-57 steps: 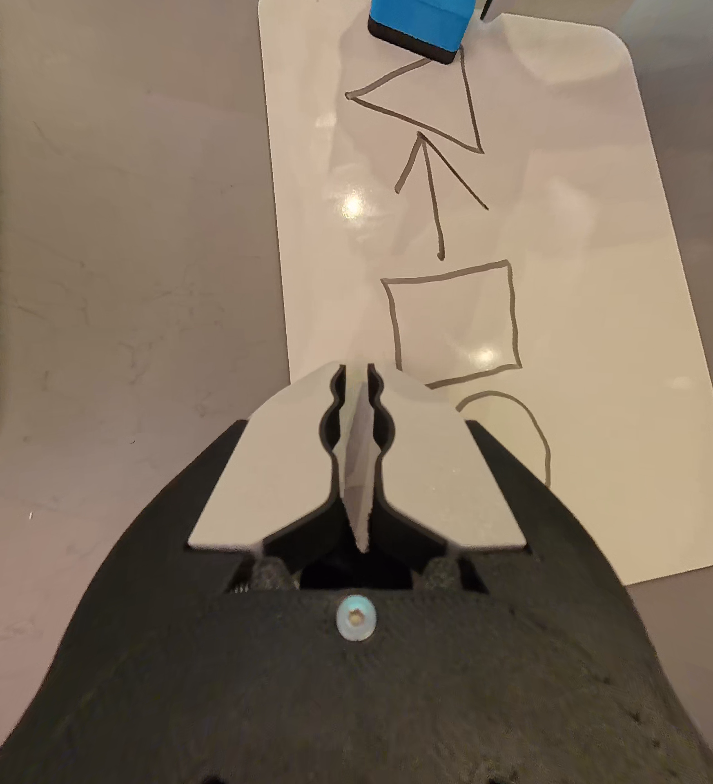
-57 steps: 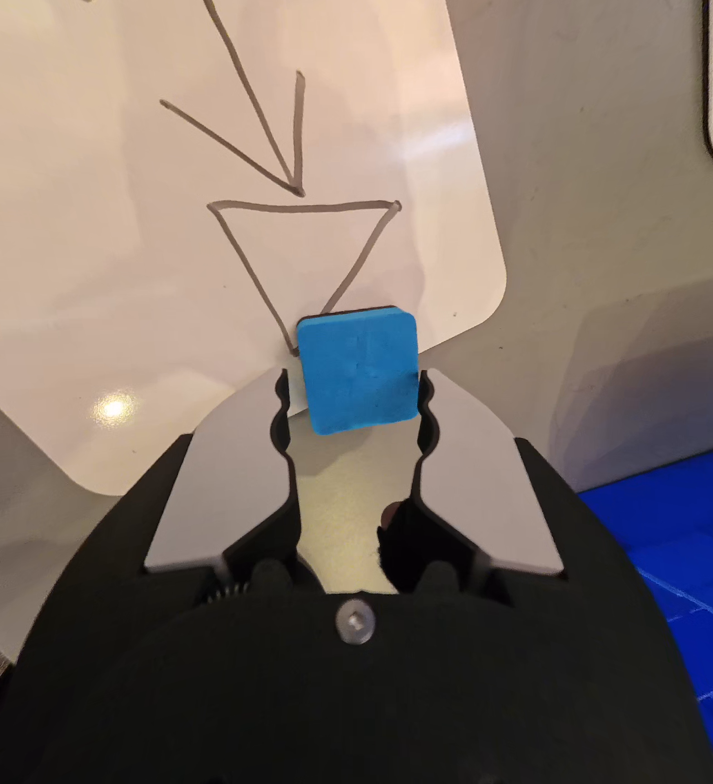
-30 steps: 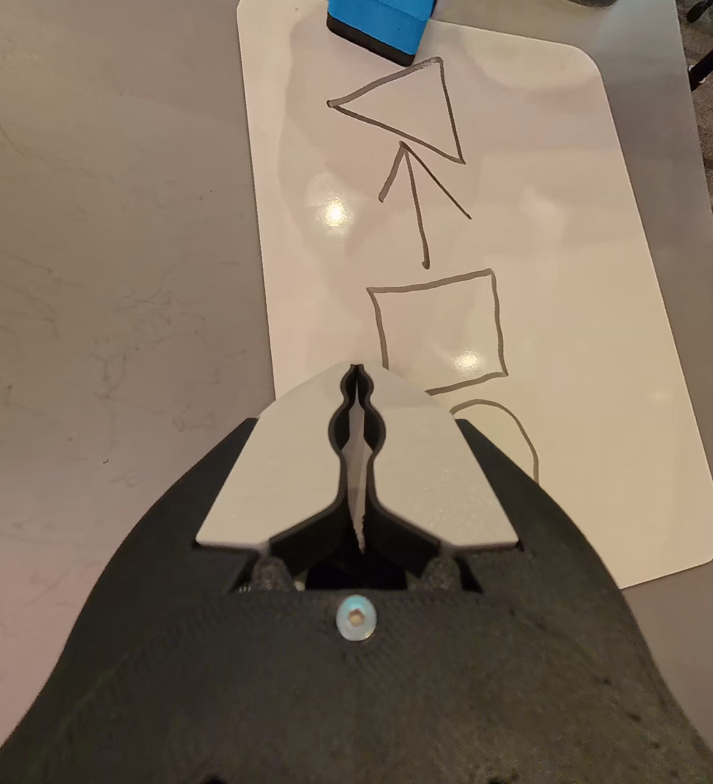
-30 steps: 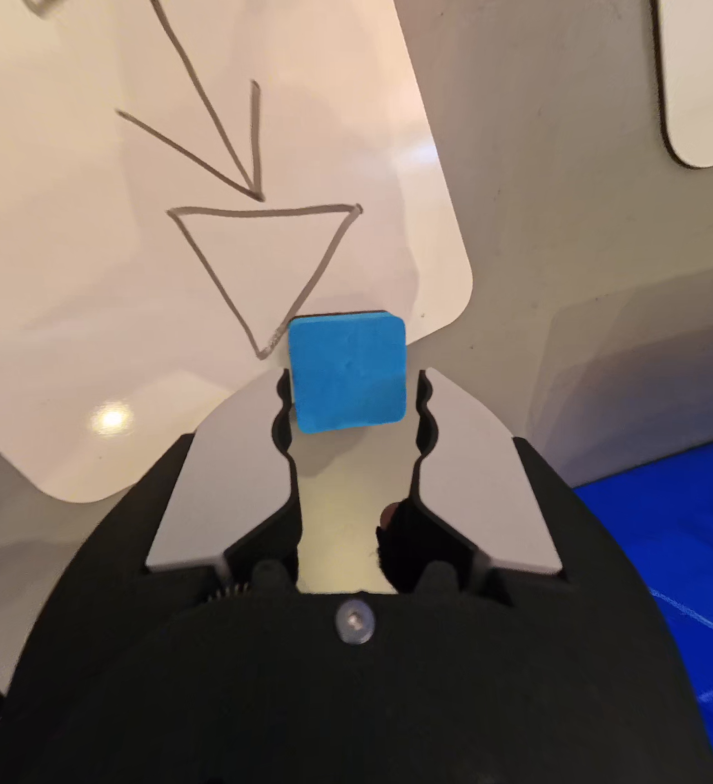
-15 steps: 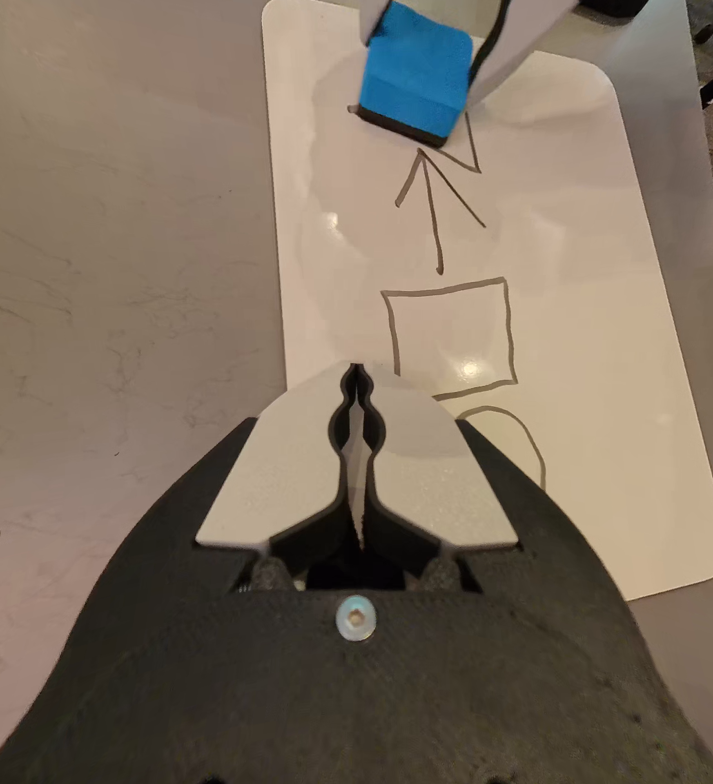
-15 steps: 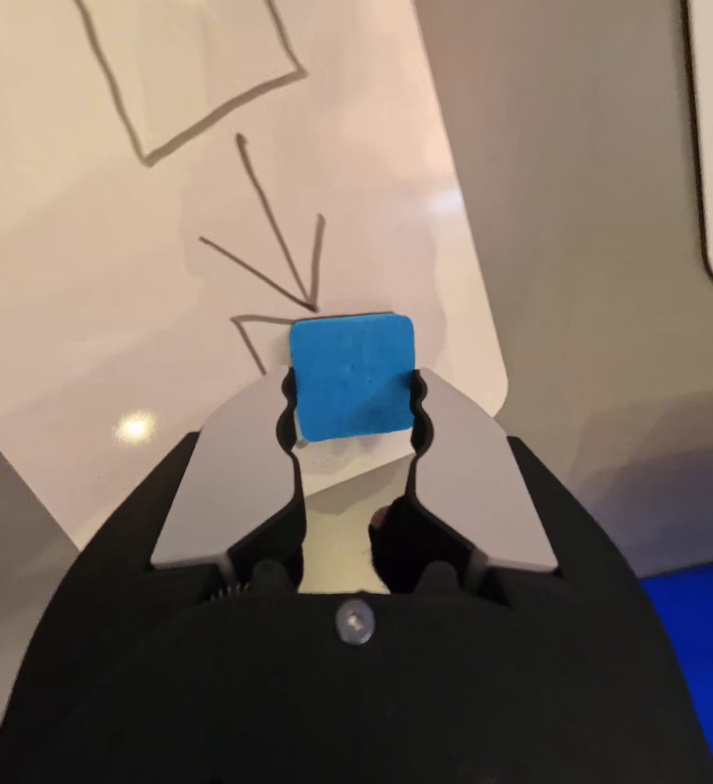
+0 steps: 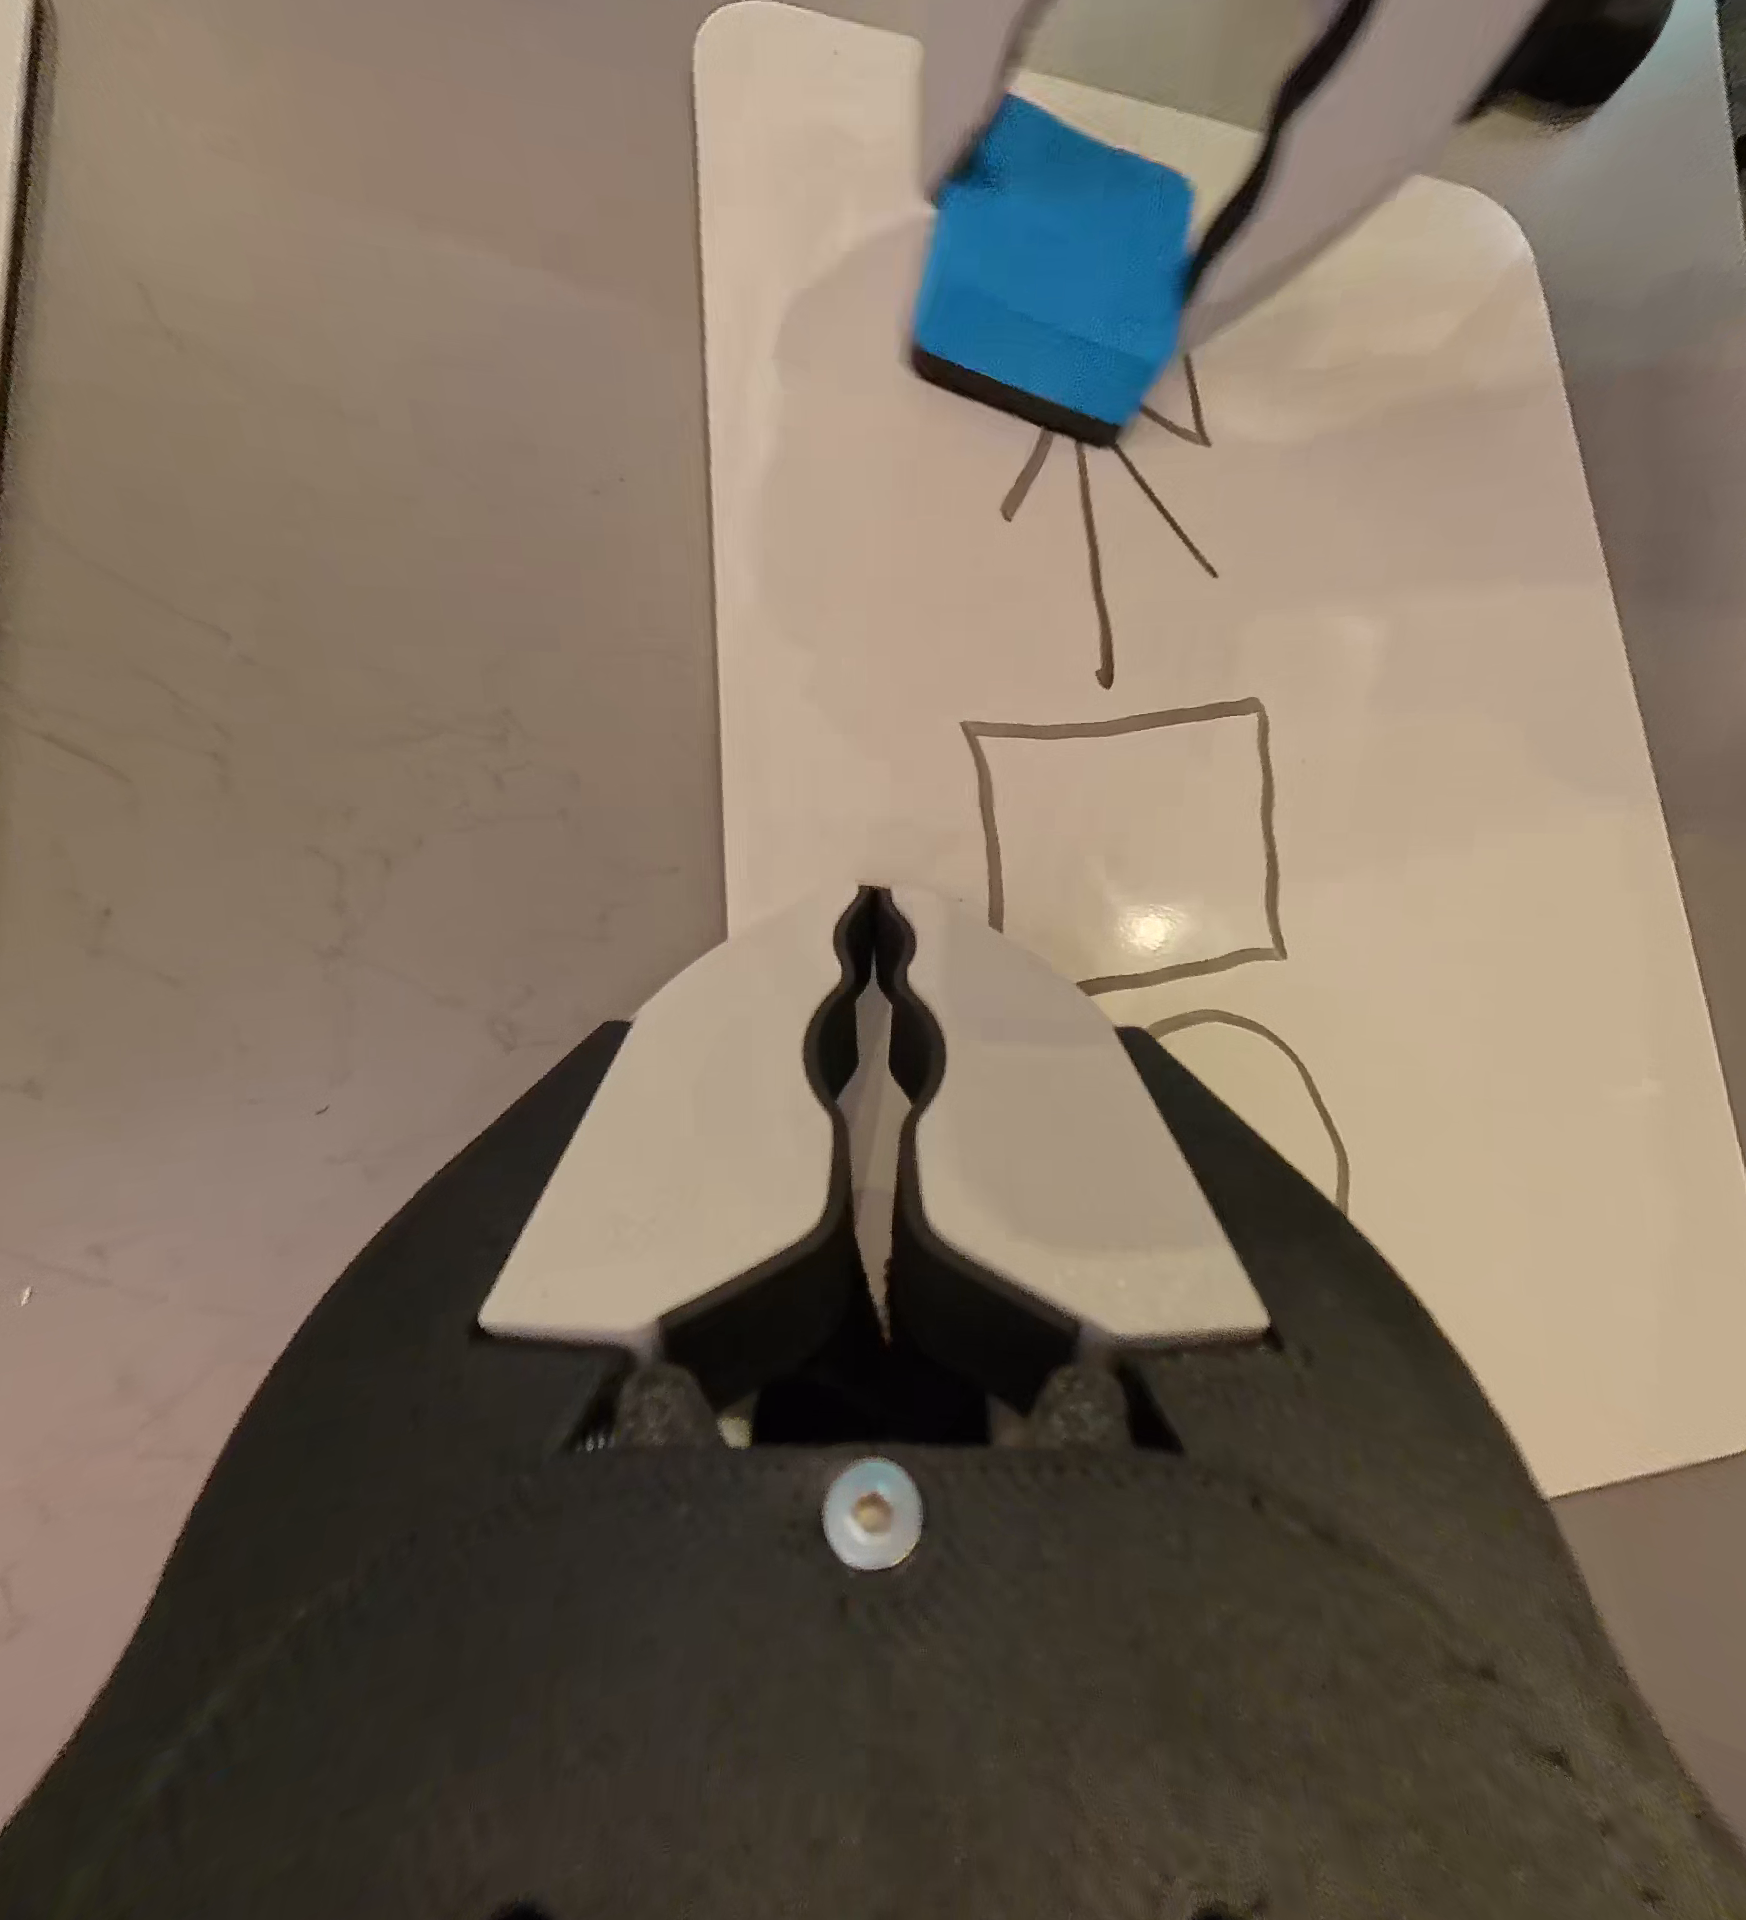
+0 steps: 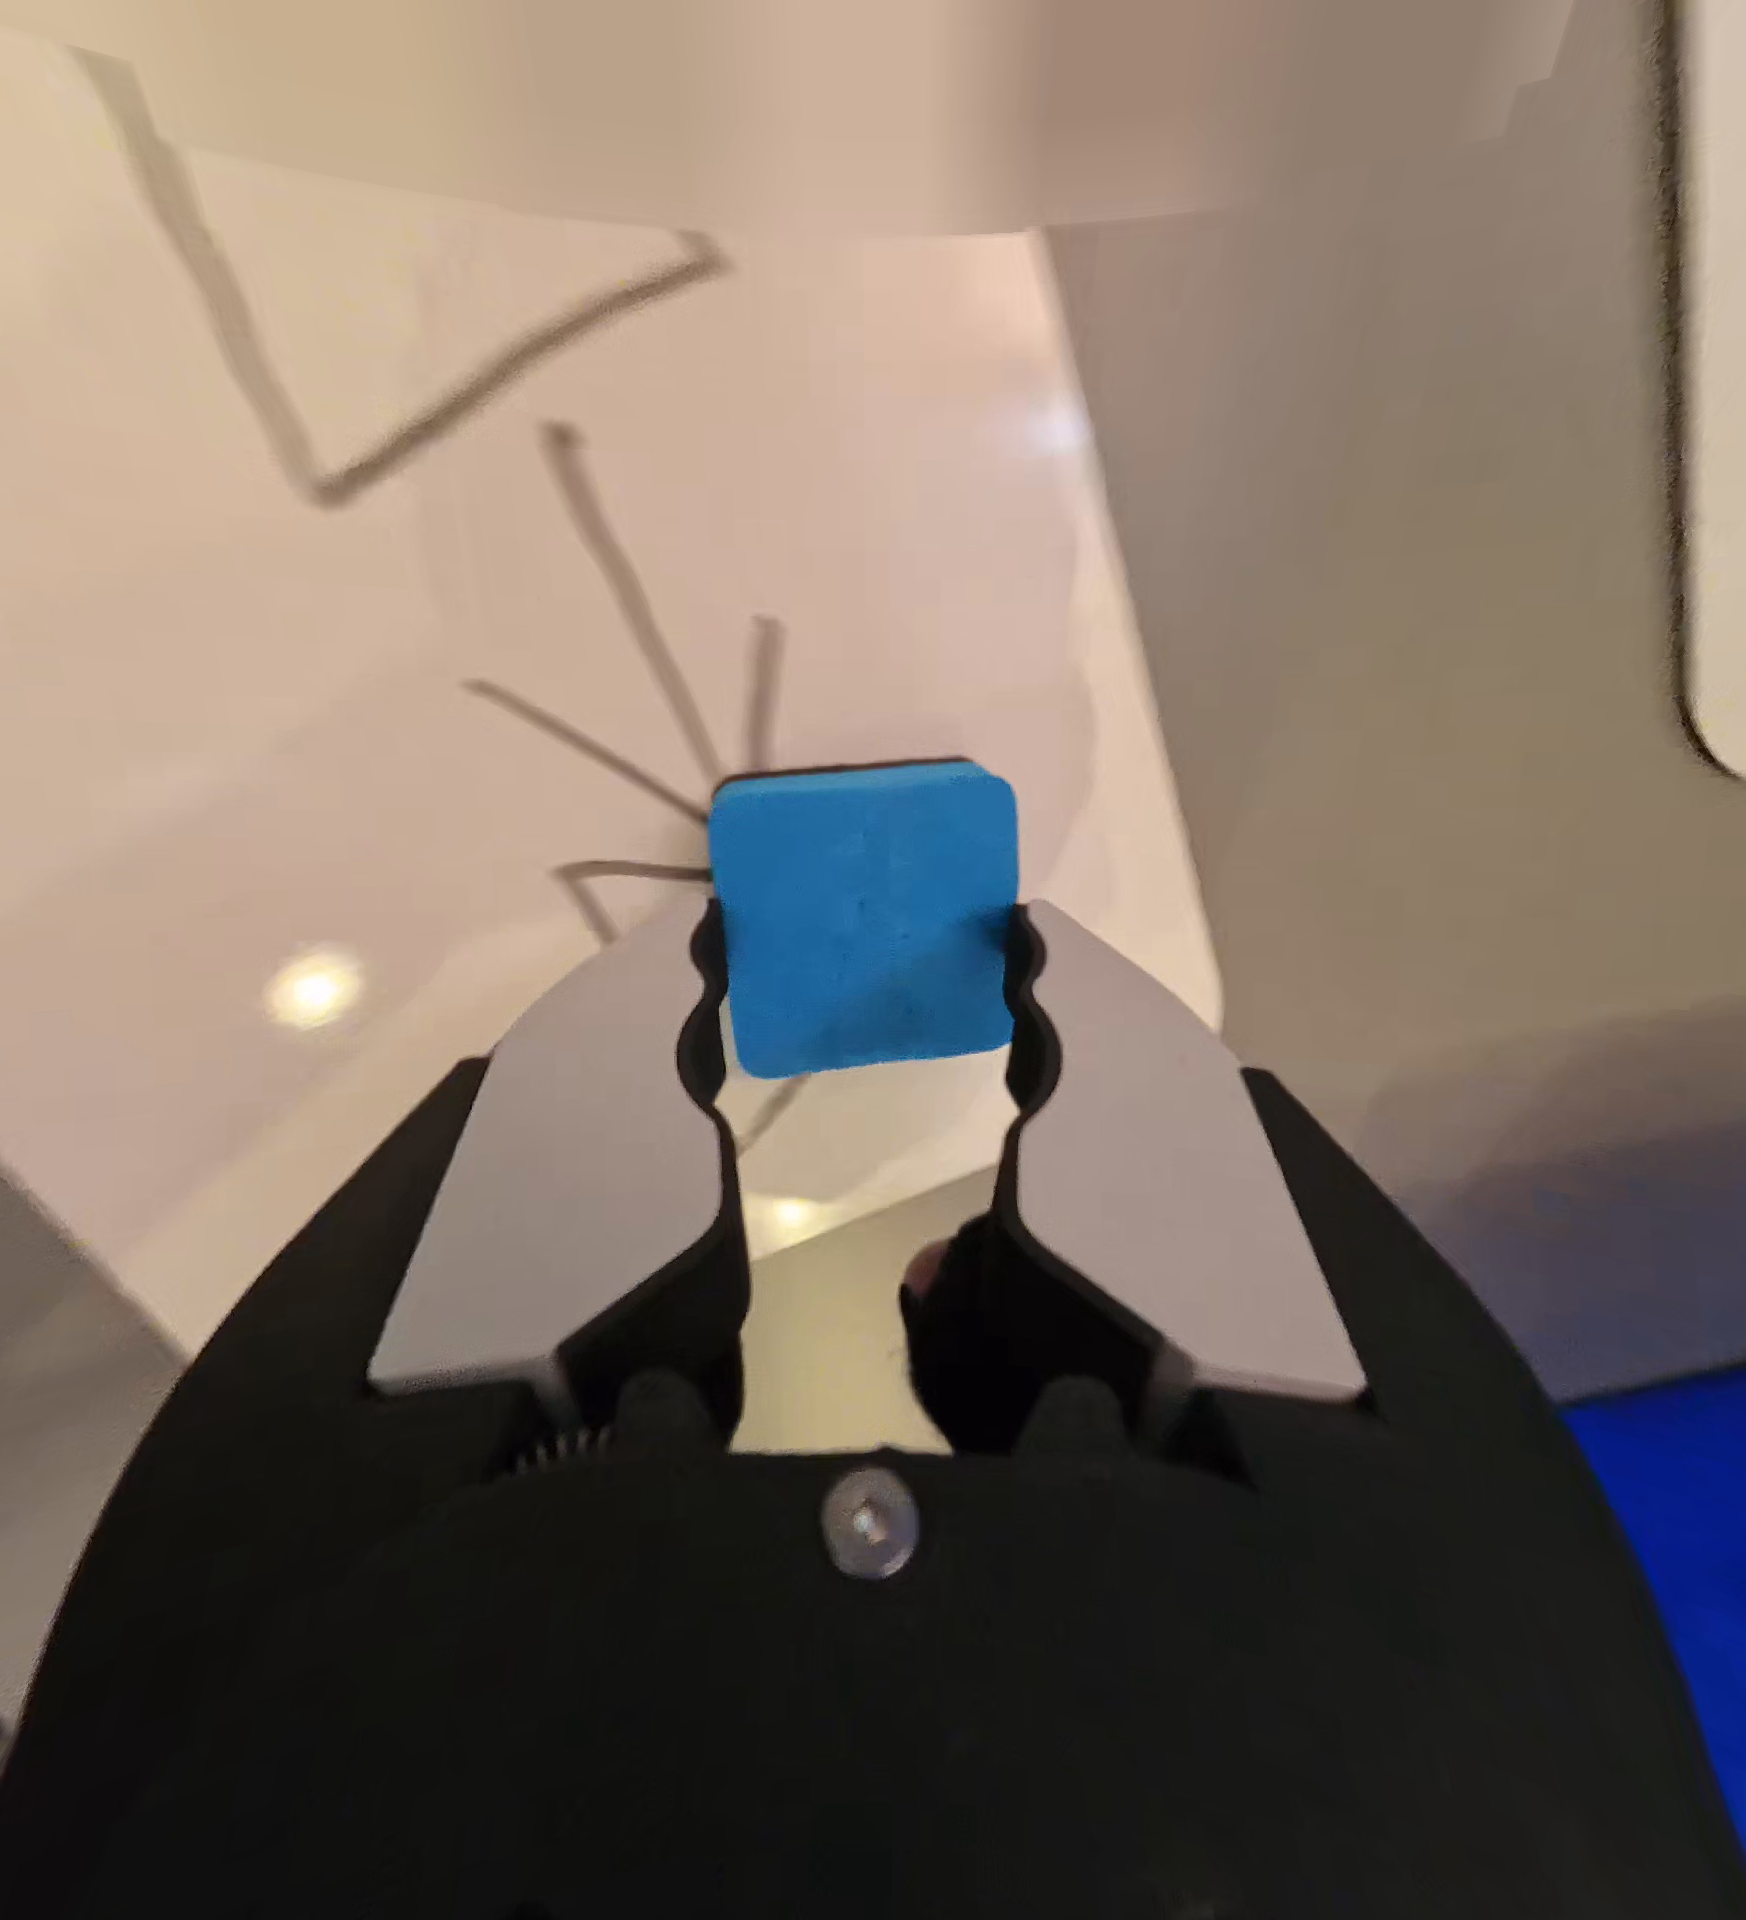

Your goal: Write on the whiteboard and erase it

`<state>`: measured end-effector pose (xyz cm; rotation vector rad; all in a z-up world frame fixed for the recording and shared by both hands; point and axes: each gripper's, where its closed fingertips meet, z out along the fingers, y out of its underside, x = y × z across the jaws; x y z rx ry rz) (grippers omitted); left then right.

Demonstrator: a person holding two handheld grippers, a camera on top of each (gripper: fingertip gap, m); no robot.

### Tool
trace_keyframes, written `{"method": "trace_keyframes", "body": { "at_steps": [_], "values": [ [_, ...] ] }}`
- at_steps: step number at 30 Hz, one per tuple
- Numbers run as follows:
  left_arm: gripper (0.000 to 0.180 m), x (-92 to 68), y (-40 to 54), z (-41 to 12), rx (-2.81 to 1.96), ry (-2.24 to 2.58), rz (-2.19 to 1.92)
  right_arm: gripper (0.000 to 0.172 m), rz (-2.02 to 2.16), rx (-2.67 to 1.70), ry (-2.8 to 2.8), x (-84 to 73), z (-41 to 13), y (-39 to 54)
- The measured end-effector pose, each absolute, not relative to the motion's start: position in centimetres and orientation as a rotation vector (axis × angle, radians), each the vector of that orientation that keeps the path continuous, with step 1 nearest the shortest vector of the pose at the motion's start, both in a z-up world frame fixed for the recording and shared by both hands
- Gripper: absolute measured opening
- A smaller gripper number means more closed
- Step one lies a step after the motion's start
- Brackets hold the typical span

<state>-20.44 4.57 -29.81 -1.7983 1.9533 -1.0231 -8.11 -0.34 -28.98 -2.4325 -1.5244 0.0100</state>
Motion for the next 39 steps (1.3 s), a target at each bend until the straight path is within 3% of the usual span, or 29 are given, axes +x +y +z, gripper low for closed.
{"method": "trace_keyframes", "body": {
  "at_steps": [39],
  "values": [
    [0.001,-20.2,5.0,-29.8,-1.812,1.930,-1.010,0.053,-0.032,-2.439,-1.557,-8.1,-29.0,-3.2]
  ]
}}
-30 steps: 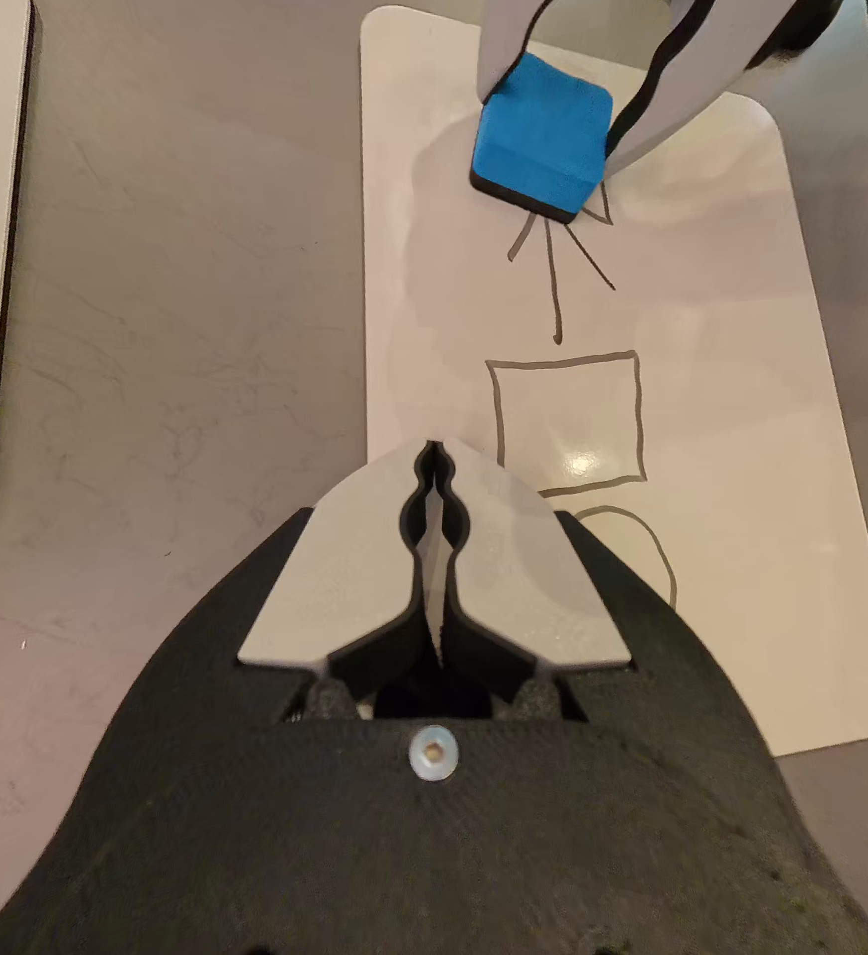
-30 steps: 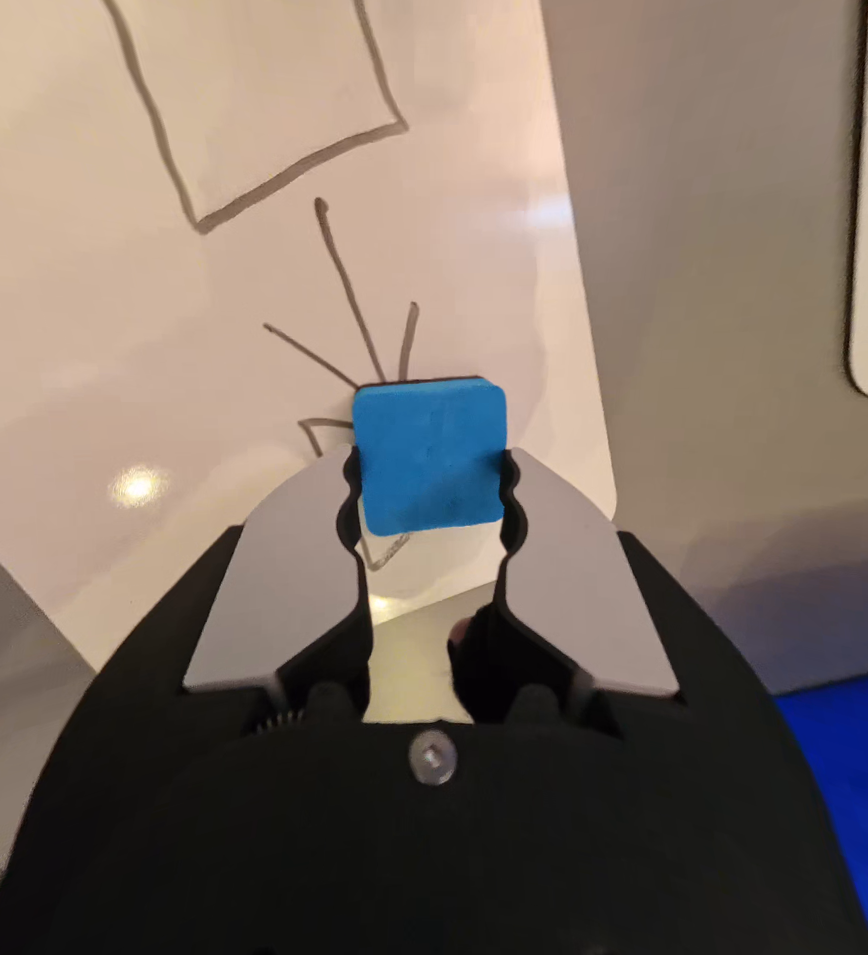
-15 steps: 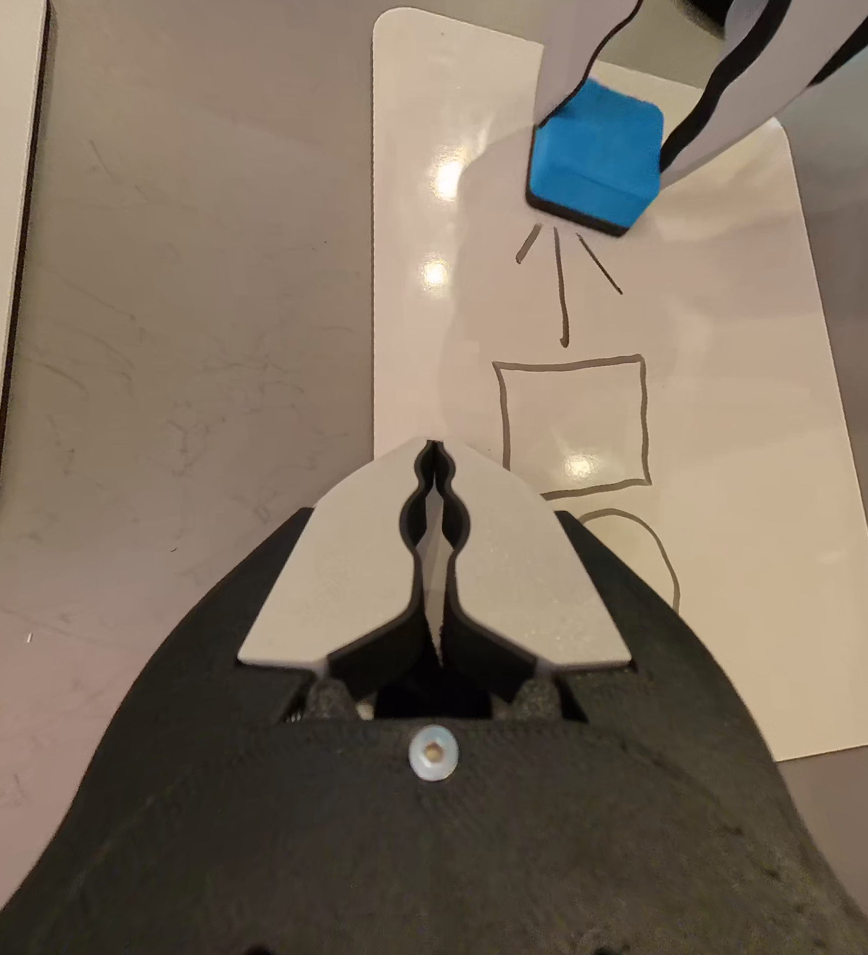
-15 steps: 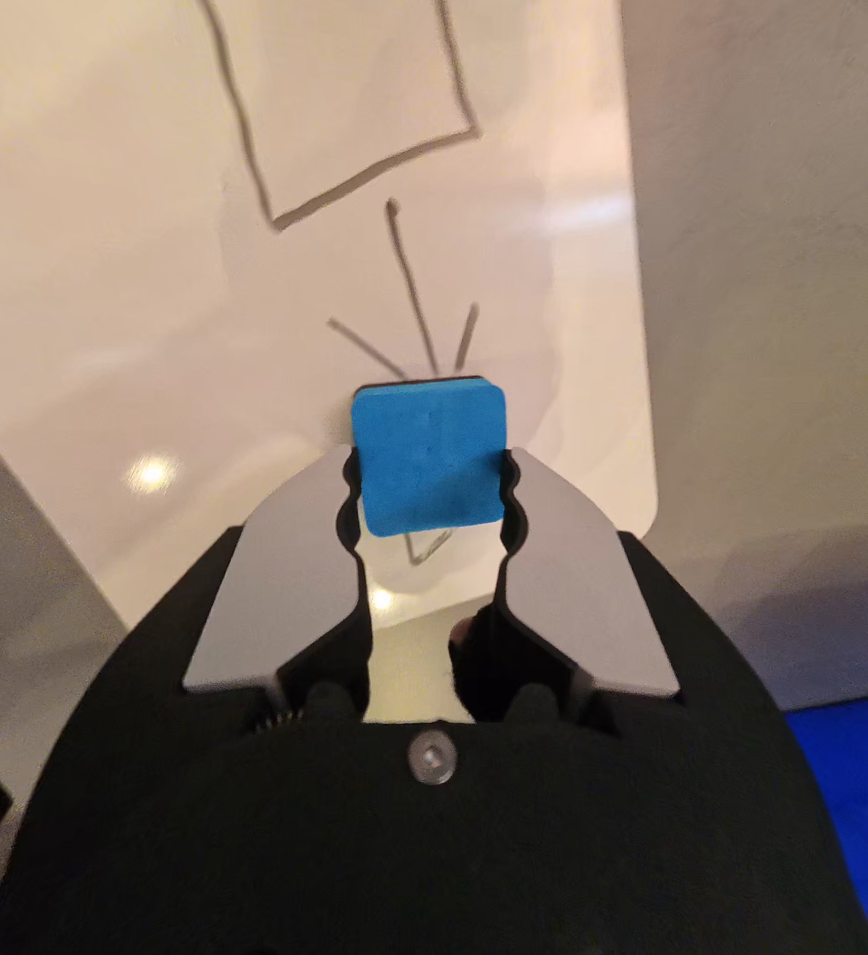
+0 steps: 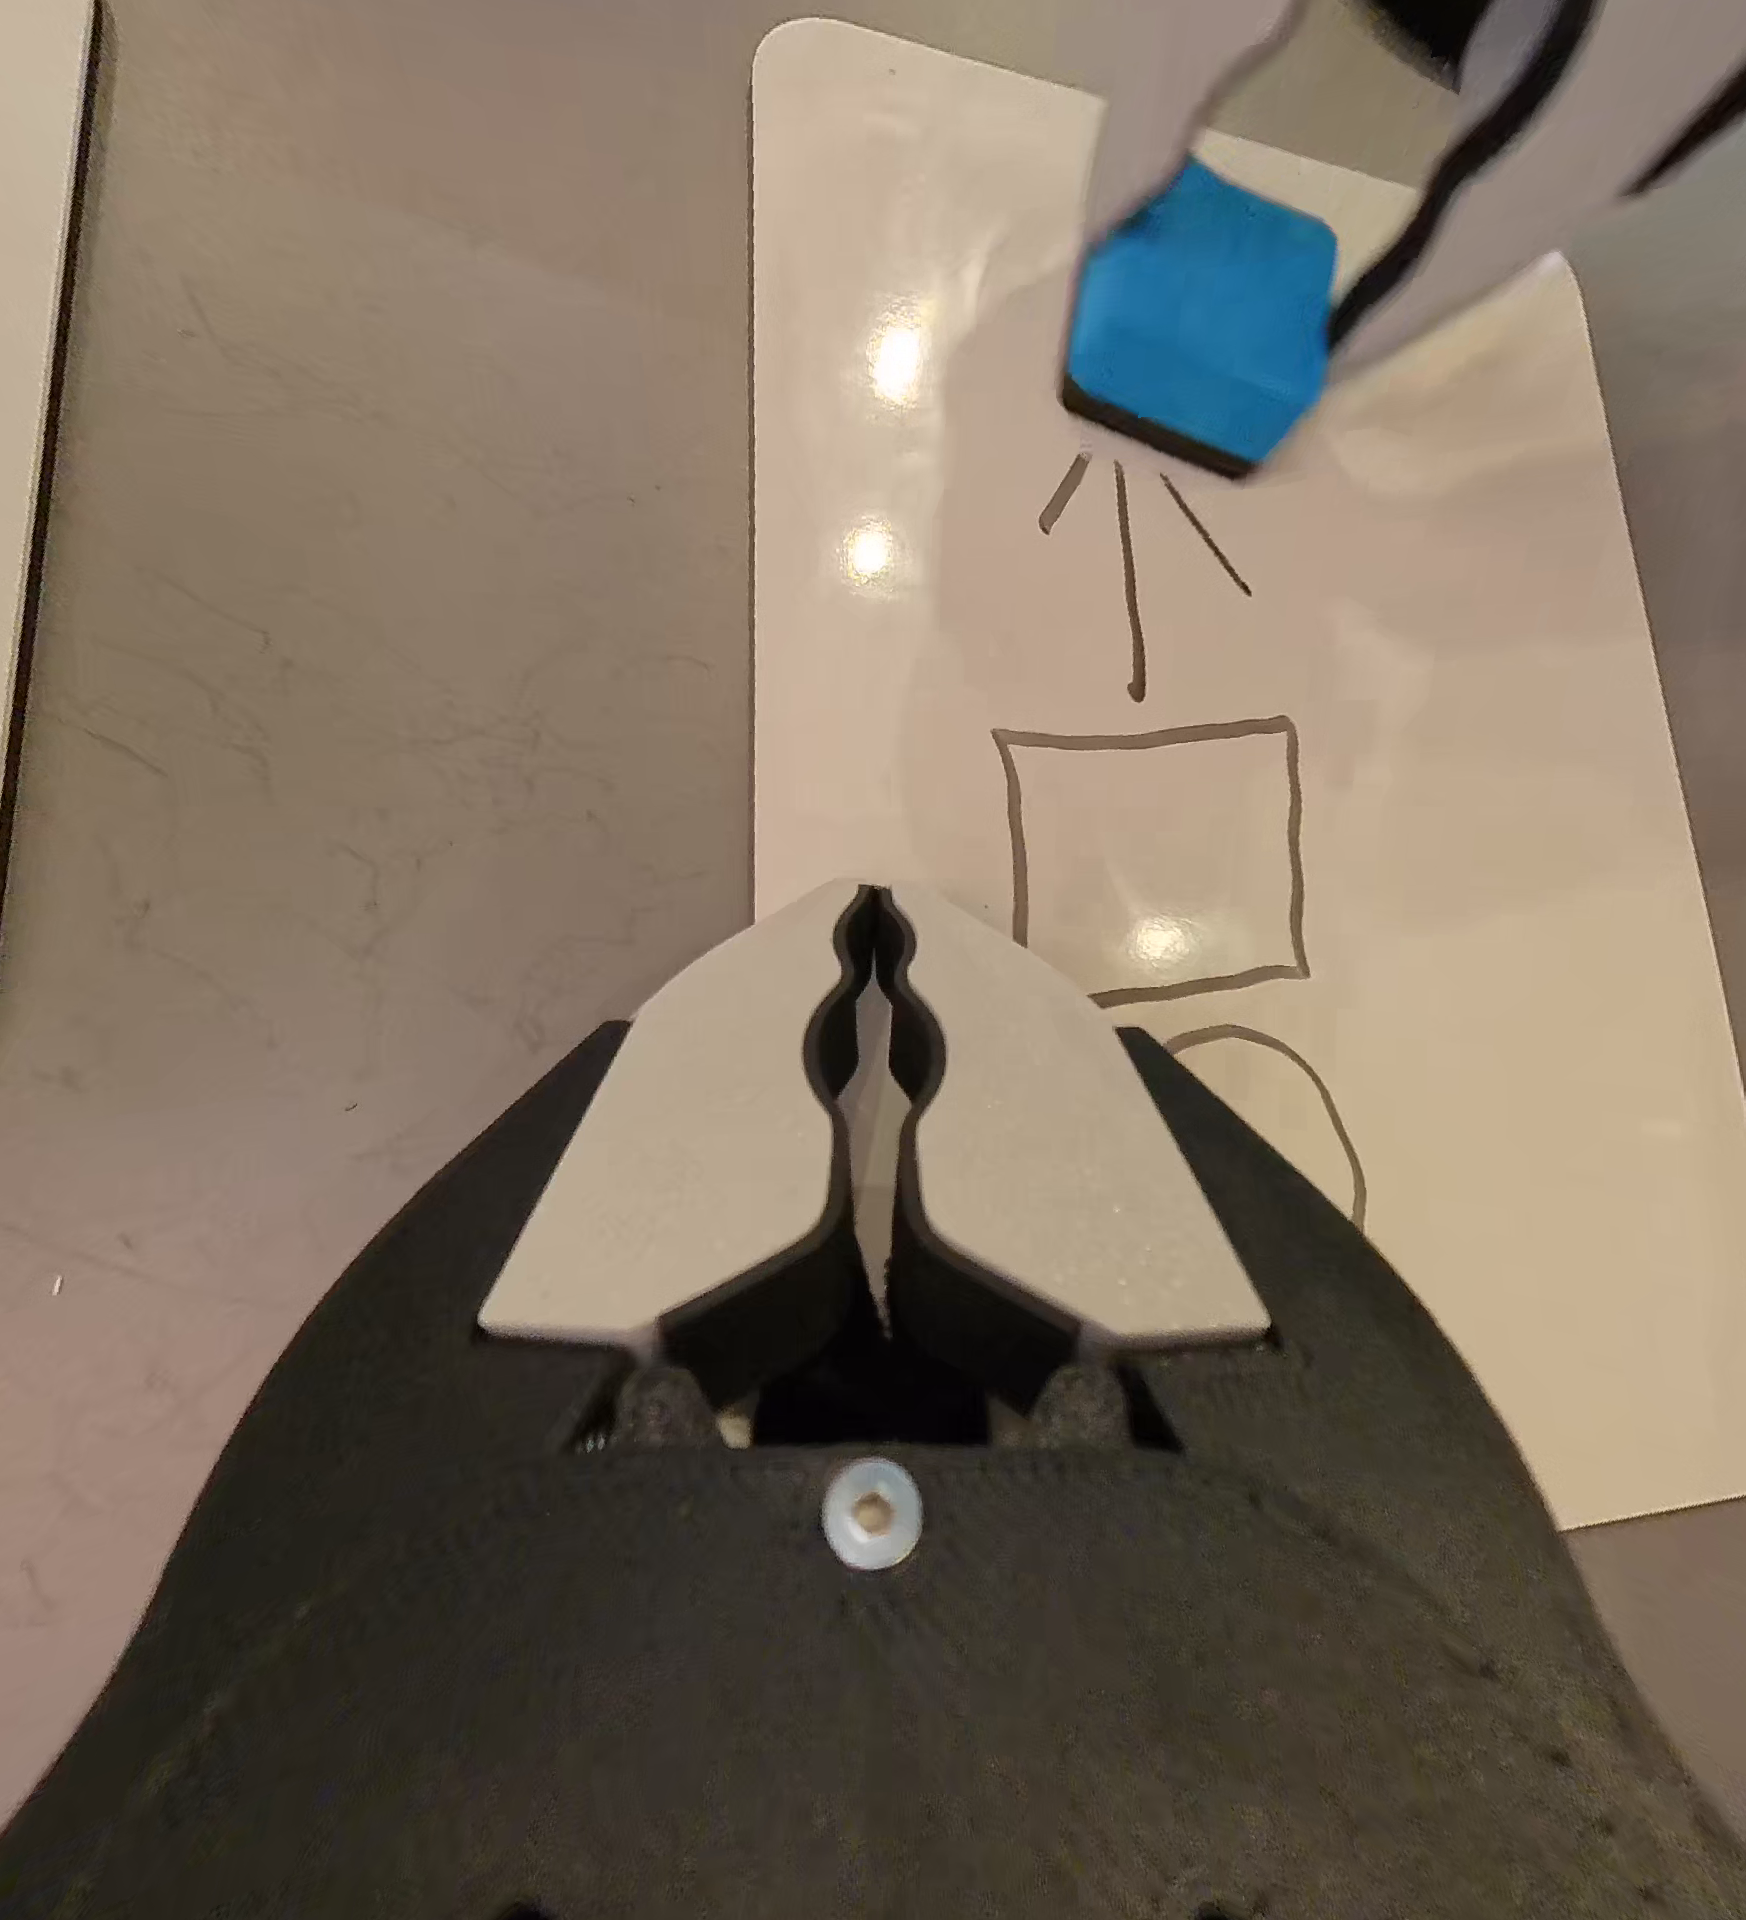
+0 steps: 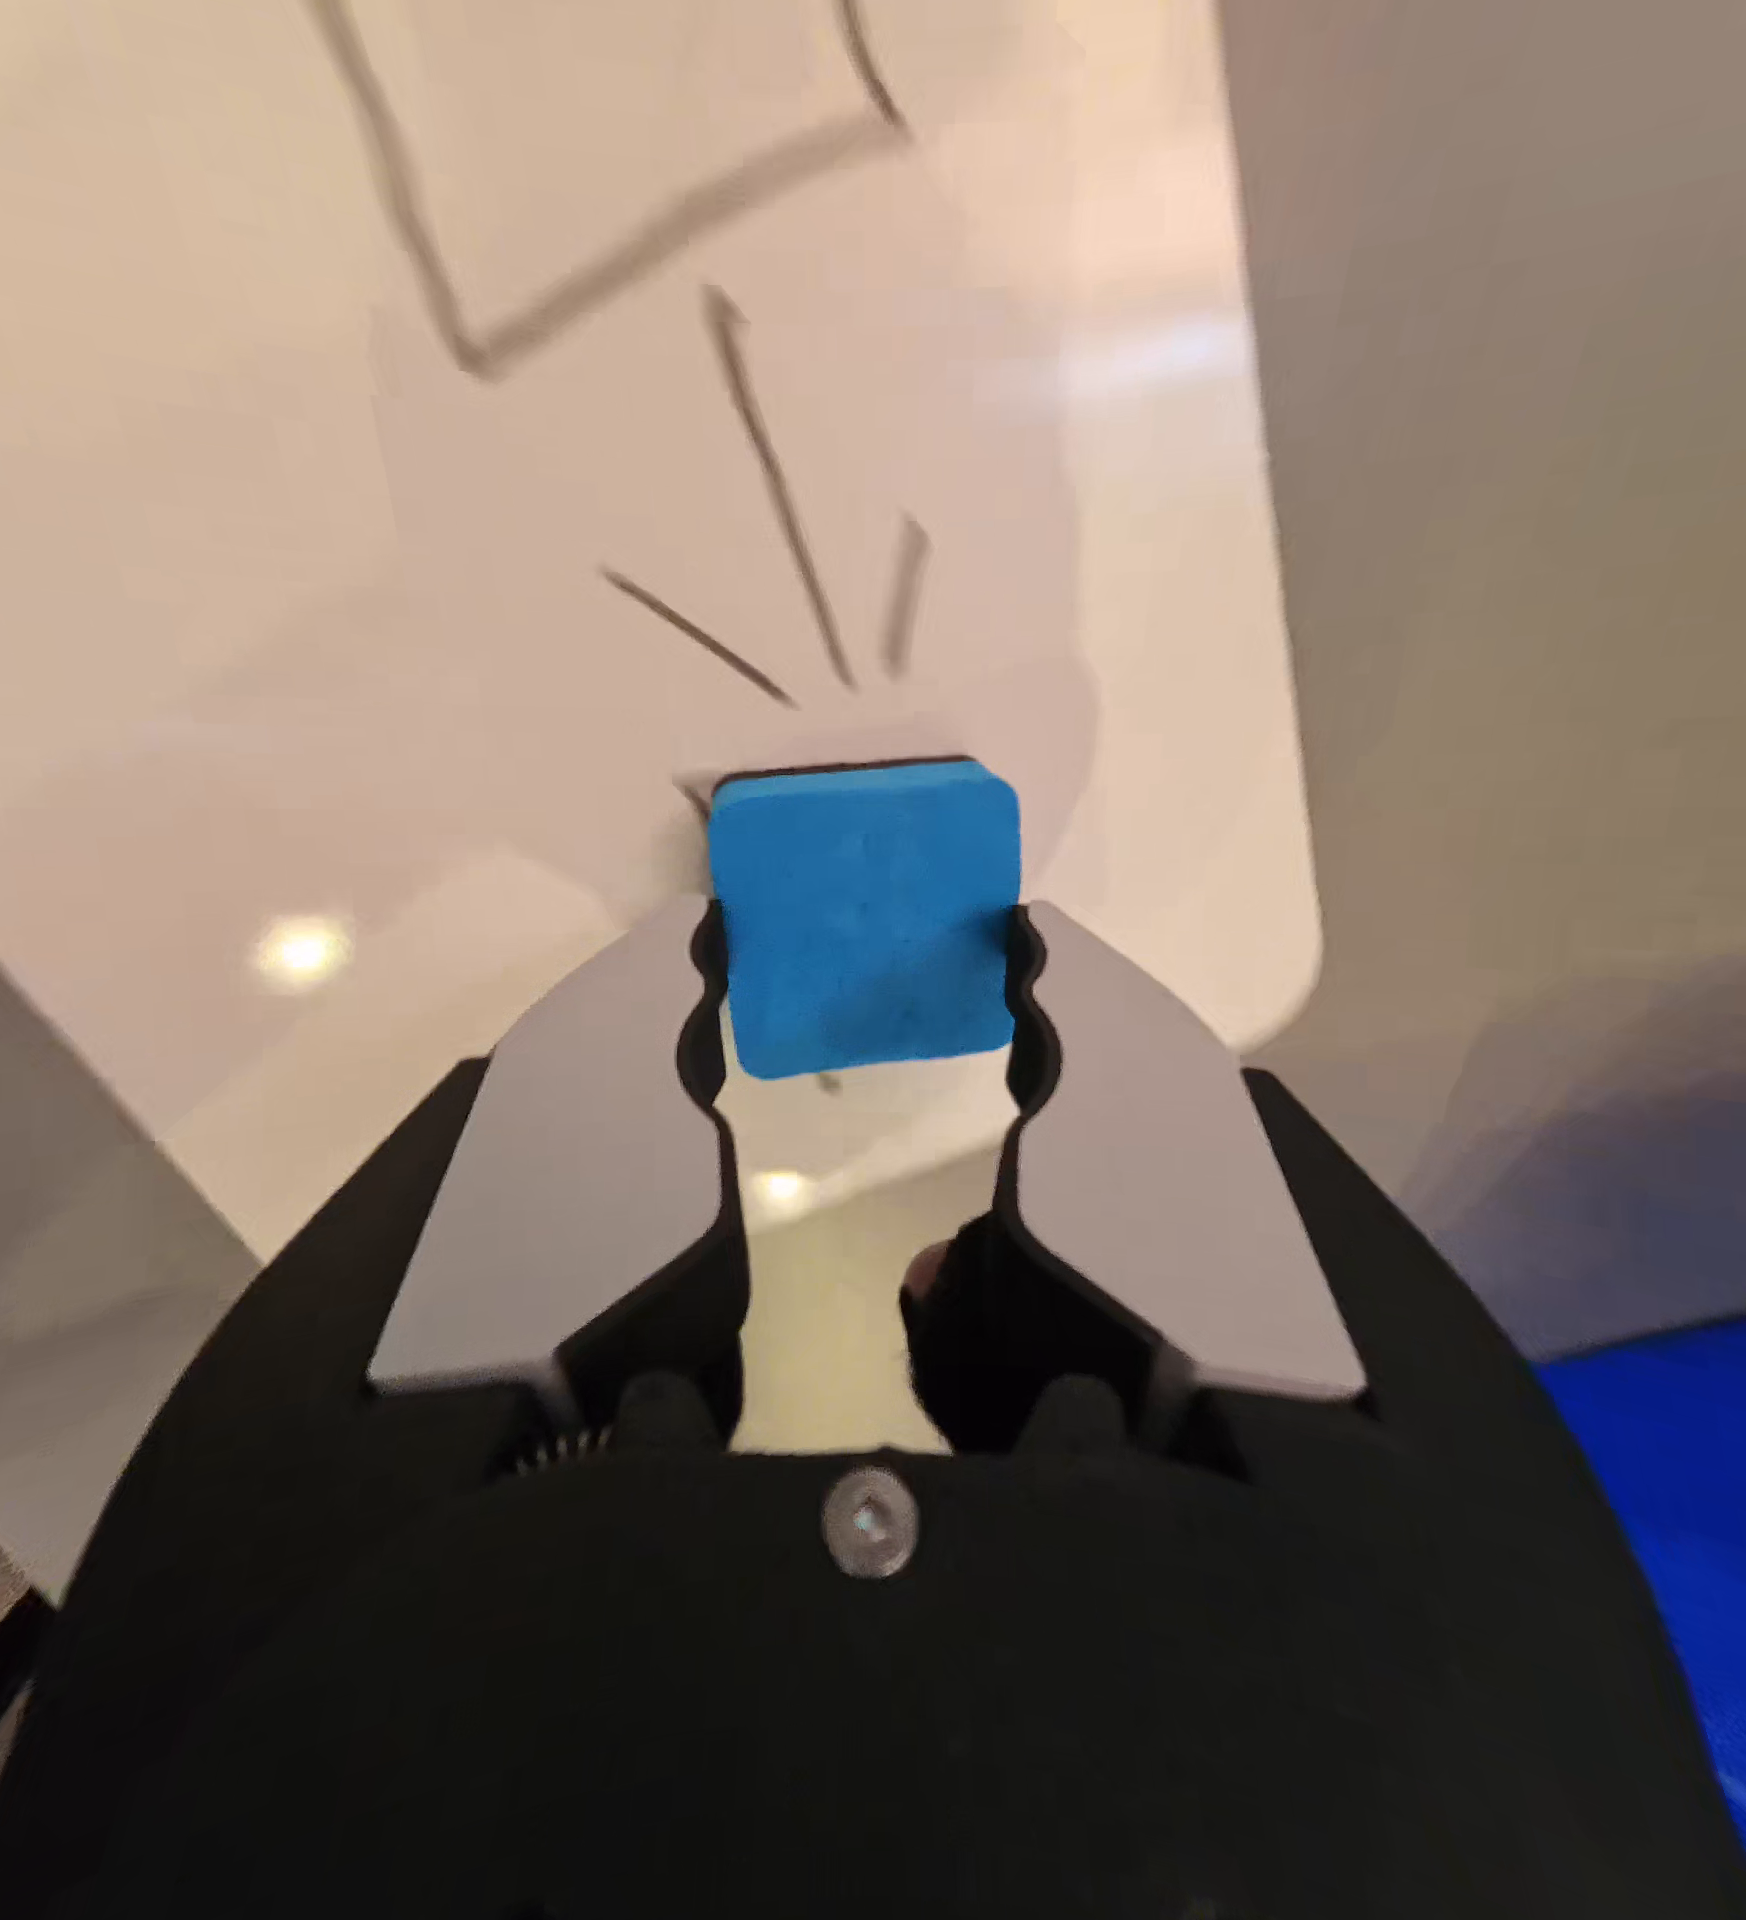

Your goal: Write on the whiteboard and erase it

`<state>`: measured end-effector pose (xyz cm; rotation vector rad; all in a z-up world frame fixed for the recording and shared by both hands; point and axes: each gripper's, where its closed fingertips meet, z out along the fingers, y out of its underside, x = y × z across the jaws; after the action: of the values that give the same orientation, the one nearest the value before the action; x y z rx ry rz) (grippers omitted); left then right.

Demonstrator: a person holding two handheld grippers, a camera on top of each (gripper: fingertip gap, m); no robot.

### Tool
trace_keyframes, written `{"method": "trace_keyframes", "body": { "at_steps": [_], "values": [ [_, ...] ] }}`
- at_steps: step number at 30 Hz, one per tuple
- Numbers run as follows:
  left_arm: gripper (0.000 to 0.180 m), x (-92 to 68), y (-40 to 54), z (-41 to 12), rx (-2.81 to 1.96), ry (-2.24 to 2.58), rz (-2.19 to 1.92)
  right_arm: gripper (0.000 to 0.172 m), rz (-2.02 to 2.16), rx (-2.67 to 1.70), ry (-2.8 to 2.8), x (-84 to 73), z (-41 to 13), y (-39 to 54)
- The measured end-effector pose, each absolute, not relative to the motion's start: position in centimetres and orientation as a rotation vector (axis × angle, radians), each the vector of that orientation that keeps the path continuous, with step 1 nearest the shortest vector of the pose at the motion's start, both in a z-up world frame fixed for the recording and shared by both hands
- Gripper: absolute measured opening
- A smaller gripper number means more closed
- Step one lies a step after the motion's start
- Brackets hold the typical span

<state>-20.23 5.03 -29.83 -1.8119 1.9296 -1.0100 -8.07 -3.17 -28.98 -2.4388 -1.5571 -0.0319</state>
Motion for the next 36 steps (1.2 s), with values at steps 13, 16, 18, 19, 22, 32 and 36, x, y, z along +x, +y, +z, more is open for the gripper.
{"method": "trace_keyframes", "body": {
  "at_steps": [13,16,18,19,22,32,36],
  "values": [
    [0.001,-20.2,5.1,-29.8,-1.811,1.921,-1.001,0.053,-0.025,-2.460,-1.635,-6.8,-29.0,-5.6],
    [0.001,-20.1,5.1,-29.8,-1.815,1.924,-1.007,0.053,-0.068,-2.512,-1.506,-5.4,-29.0,-4.0],
    [0.001,-20.1,5.1,-29.8,-1.813,1.923,-1.008,0.053,-0.009,-2.439,-1.514,-8.1,-29.1,-3.6],
    [0.001,-20.1,5.1,-29.8,-1.811,1.922,-1.003,0.053,0.040,-2.390,-1.566,-9.5,-29.1,-4.4],
    [0.001,-20.2,5.1,-29.8,-1.807,1.918,-0.993,0.053,0.046,-2.450,-1.634,-7.6,-29.0,-6.8],
    [0.001,-20.2,5.1,-29.8,-1.809,1.917,-1.004,0.053,0.044,-2.356,-1.706,-10.8,-29.1,-5.5],
    [0.001,-20.1,5.0,-29.8,-1.812,1.922,-1.013,0.053,-0.033,-2.495,-1.610,-6.9,-29.1,-2.9]
  ]
}}
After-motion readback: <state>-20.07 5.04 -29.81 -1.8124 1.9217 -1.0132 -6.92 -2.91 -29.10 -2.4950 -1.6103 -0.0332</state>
